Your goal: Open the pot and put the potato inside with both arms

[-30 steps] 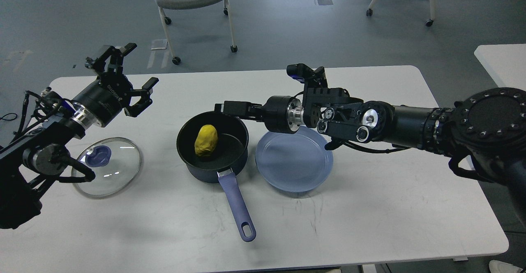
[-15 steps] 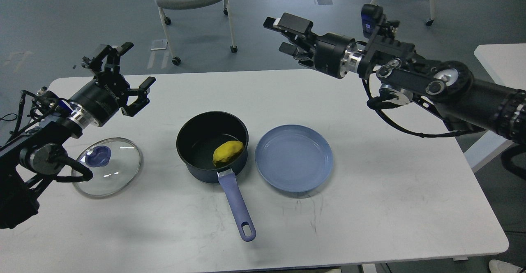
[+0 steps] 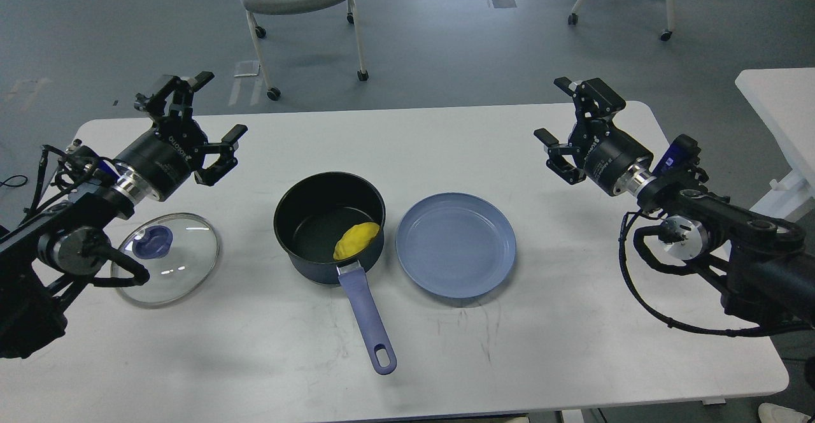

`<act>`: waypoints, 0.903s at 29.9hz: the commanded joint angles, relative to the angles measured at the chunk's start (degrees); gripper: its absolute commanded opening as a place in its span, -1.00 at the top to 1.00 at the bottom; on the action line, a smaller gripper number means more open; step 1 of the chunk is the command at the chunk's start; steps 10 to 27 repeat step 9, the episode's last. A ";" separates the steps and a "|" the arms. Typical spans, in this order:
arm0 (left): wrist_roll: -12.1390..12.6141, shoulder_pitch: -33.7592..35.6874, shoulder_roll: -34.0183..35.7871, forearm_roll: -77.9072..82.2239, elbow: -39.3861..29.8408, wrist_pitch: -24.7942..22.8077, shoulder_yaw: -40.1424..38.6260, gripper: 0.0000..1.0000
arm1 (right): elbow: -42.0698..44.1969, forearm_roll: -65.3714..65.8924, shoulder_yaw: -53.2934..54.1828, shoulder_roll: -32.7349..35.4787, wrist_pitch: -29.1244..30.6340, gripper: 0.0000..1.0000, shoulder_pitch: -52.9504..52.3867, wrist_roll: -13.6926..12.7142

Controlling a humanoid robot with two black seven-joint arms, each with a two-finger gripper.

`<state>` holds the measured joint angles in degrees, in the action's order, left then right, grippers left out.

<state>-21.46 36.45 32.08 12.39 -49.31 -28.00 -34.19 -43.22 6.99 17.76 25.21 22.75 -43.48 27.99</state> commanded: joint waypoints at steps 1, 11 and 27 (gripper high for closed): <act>0.10 -0.15 -0.08 0.00 0.09 0.00 0.00 -0.95 | 2.34 -0.75 2.27 -1.13 3.44 -1.00 2.69 0.01; 0.19 -0.15 -0.17 0.00 0.09 0.00 0.09 -0.95 | 2.35 -0.75 6.41 -2.01 3.36 -1.00 5.07 0.01; 0.19 -0.15 -0.17 0.00 0.09 0.00 0.09 -0.95 | 2.35 -0.75 6.41 -2.01 3.36 -1.00 5.07 0.01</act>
